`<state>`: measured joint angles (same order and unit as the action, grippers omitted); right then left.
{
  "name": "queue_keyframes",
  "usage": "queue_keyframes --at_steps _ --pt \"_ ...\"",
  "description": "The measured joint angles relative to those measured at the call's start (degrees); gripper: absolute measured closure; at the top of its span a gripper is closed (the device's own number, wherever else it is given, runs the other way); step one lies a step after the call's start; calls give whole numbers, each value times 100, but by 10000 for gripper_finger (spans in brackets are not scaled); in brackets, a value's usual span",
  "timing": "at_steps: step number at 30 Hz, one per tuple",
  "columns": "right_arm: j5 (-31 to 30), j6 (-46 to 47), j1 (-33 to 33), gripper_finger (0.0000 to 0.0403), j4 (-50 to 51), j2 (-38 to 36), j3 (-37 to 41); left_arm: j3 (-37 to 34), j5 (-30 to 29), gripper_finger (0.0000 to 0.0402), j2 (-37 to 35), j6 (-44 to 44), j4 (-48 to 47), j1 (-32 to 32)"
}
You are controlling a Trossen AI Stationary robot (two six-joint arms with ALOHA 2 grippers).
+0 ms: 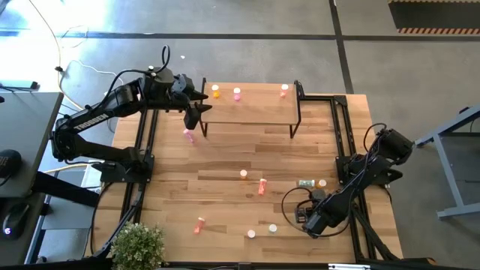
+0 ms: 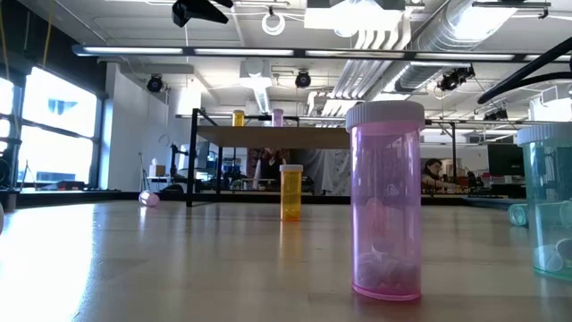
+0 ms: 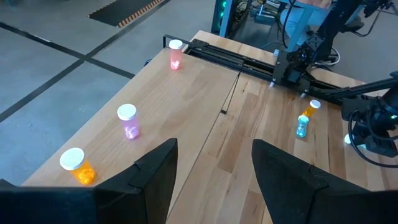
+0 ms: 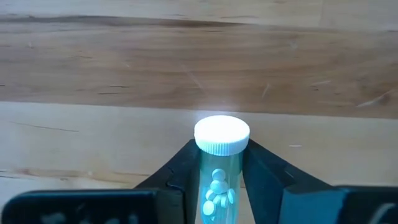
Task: Pick and place medicine bottles onto shelf by color
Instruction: Put the bottom right blue medicine bottle on the shelf
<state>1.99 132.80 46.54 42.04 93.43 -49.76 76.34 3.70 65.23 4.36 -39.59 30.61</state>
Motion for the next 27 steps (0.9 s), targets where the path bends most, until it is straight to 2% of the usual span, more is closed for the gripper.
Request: queue_keyframes --at_steps 6,14,19,27 --pt "-194 -327 0 314 -129 -15 0 0 -41 206 0 -1 0 46" --pt "-1104 -604 -2 315 -359 -259 0 0 -137 206 0 -16 0 182" --pt "-2029 -1135 -2 315 -559 -504 0 0 -137 206 0 -145 14 209" --pt "-4244 -2480 -78 315 -612 -1014 0 0 -140 206 0 -161 58 210"
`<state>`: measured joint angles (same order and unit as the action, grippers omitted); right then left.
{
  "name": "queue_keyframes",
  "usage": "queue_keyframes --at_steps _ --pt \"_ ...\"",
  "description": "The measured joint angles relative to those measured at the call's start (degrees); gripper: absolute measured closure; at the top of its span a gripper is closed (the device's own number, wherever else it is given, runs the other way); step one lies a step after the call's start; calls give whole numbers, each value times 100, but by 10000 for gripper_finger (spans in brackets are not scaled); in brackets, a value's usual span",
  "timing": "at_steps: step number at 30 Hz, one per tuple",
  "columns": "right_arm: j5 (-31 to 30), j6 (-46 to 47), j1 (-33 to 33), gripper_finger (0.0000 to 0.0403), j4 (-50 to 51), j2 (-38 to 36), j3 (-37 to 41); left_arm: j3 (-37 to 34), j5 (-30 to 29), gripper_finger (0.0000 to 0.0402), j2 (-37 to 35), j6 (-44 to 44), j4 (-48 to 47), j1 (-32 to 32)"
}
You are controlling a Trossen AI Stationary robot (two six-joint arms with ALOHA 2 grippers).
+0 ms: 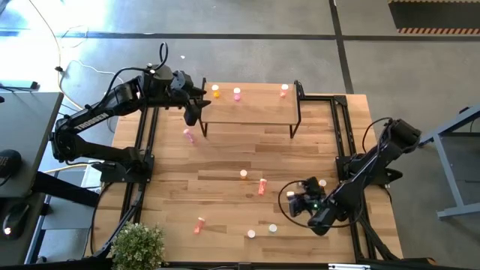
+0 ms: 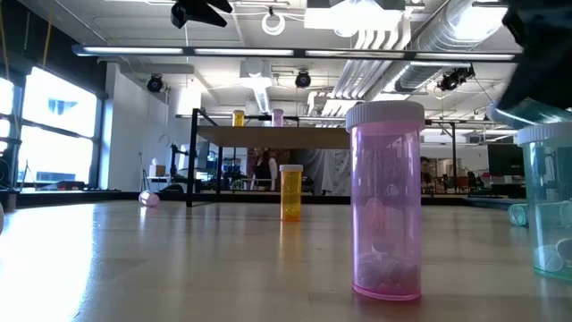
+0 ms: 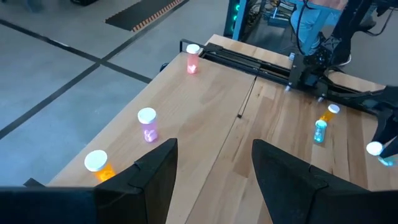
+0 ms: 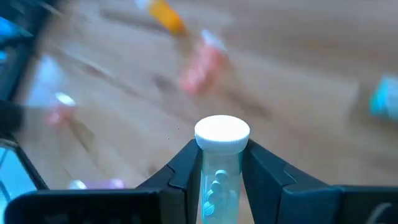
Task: Pick and place medicine bottles onto shelf by color
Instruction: Put the bottom right blue medicine bottle on the shelf
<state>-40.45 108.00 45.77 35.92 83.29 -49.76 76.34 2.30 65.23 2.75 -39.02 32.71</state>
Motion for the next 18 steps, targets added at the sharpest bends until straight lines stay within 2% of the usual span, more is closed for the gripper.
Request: queue_keyframes --at_steps 9,14,18 --pt "-1528 -1872 -716 315 -237 -312 0 0 -59 206 1 -250 0 0" --pt "-2649 -2987 -1284 315 -724 -320 0 0 -122 207 2 -342 30 -2" --pt "-3315 -4188 -1800 315 -1321 -320 0 0 -150 207 2 -344 154 -2"
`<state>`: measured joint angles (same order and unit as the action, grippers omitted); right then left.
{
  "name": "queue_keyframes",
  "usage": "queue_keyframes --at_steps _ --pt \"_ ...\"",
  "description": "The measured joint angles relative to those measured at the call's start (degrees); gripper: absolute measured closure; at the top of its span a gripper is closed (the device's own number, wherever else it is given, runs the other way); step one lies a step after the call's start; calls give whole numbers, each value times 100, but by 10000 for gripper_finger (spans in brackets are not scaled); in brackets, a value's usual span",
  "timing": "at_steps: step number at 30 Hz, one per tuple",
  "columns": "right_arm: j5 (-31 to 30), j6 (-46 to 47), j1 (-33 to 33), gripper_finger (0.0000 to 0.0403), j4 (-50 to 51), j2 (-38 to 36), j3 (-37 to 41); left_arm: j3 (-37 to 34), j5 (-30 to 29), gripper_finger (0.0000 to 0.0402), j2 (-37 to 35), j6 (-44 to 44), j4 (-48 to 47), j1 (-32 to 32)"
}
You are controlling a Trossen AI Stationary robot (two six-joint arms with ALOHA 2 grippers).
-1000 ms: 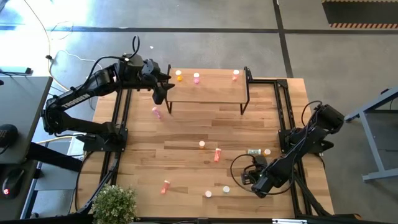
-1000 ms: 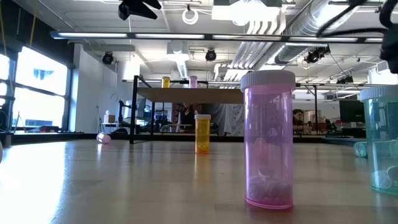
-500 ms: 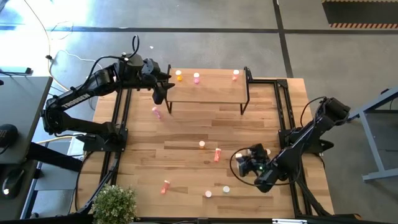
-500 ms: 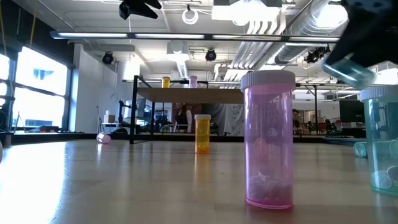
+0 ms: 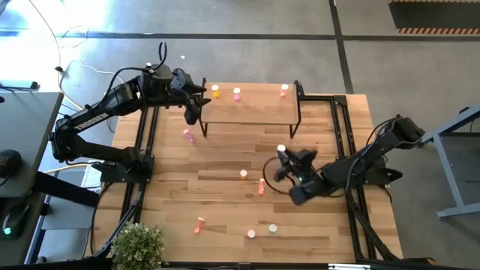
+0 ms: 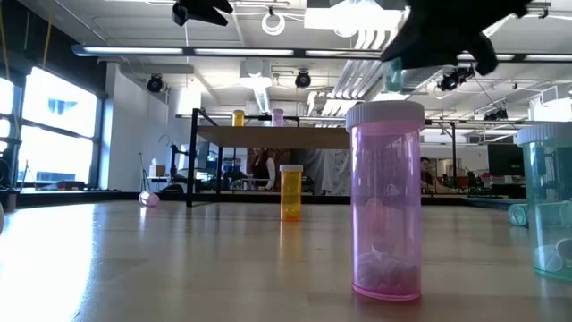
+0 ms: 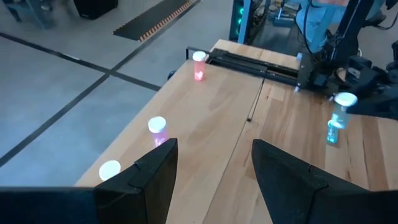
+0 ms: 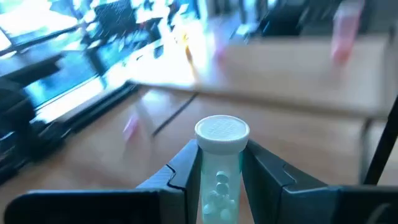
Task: Pick and place medicine bottles onto shelf by color
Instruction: Put the bottom right blue medicine bottle on the shelf
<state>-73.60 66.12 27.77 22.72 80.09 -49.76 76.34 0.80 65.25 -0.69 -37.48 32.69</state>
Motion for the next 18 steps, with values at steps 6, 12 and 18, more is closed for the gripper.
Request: queue_keyframes --at_steps 6,12,18 --pt "-340 -1517 -803 315 -856 4 0 0 0 207 0 0 176 0" --pt "-382 -2283 -1593 315 -1491 4 0 0 0 207 0 -2 180 0" --pt "152 -2985 -2309 315 -2484 7 0 0 0 206 0 -65 182 0"
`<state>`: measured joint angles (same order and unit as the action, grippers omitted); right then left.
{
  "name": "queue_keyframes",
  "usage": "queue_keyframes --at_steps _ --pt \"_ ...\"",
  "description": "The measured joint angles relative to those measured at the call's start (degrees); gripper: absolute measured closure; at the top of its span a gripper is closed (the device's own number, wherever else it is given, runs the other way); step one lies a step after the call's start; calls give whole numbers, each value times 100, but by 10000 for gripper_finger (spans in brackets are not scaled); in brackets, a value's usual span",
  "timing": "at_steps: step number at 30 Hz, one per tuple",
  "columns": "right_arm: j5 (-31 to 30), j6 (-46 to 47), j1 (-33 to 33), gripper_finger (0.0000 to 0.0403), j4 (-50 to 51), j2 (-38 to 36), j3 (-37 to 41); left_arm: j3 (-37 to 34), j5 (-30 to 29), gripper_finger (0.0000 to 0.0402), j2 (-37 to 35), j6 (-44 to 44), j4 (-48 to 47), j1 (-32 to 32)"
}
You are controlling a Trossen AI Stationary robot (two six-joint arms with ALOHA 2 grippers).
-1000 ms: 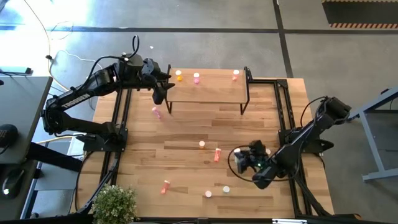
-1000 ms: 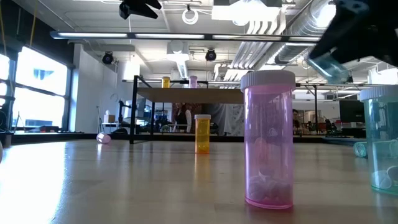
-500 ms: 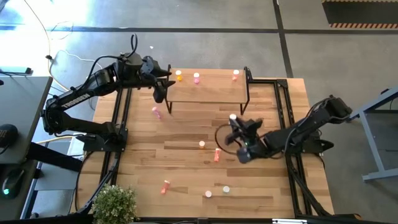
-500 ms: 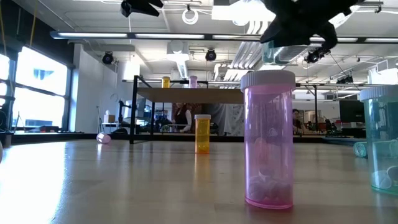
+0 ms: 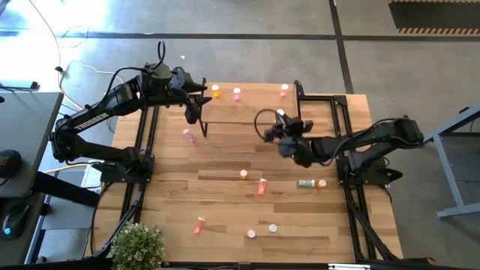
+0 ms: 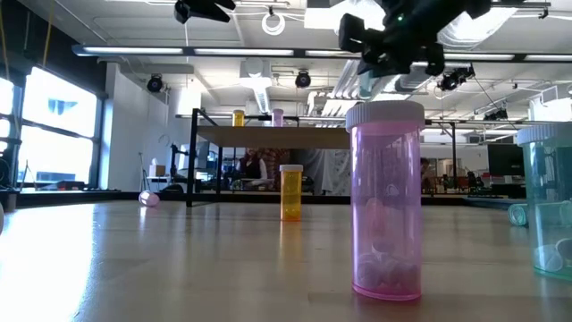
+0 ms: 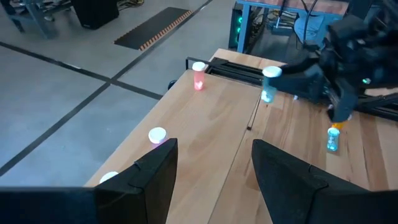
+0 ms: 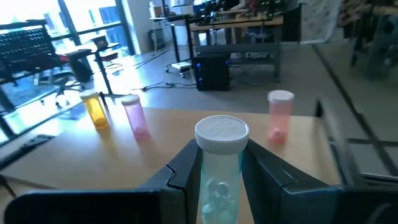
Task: Pick and place medicine bottles onto shelf by color
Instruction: Put the bottom right blue medicine bottle on the shelf
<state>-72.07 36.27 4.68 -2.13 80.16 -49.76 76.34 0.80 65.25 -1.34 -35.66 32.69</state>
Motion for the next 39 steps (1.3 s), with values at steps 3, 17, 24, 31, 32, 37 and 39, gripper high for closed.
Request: queue_keyframes --at_steps 3,17,24,31,32,37,39 --pt "599 -579 -332 315 -582 0 0 0 0 207 0 -127 1 0" --pt "3245 -2036 -1732 315 -1659 348 0 0 0 206 0 -191 4 0" --pt "4471 -2615 -2301 315 -2031 576 0 0 0 206 0 -191 372 0" --pt "4677 -2457 -2694 315 -2094 582 0 2 -181 206 0 -389 559 0" --pt "4738 -2414 -2724 315 -2132 617 0 2 -256 206 0 -403 557 0" --pt "4818 -2326 -2755 315 -2693 965 -2 2 -465 206 0 -462 557 2" --pt "4791 -2327 -2755 315 -2945 1113 -2 2 -487 206 0 -488 560 2"
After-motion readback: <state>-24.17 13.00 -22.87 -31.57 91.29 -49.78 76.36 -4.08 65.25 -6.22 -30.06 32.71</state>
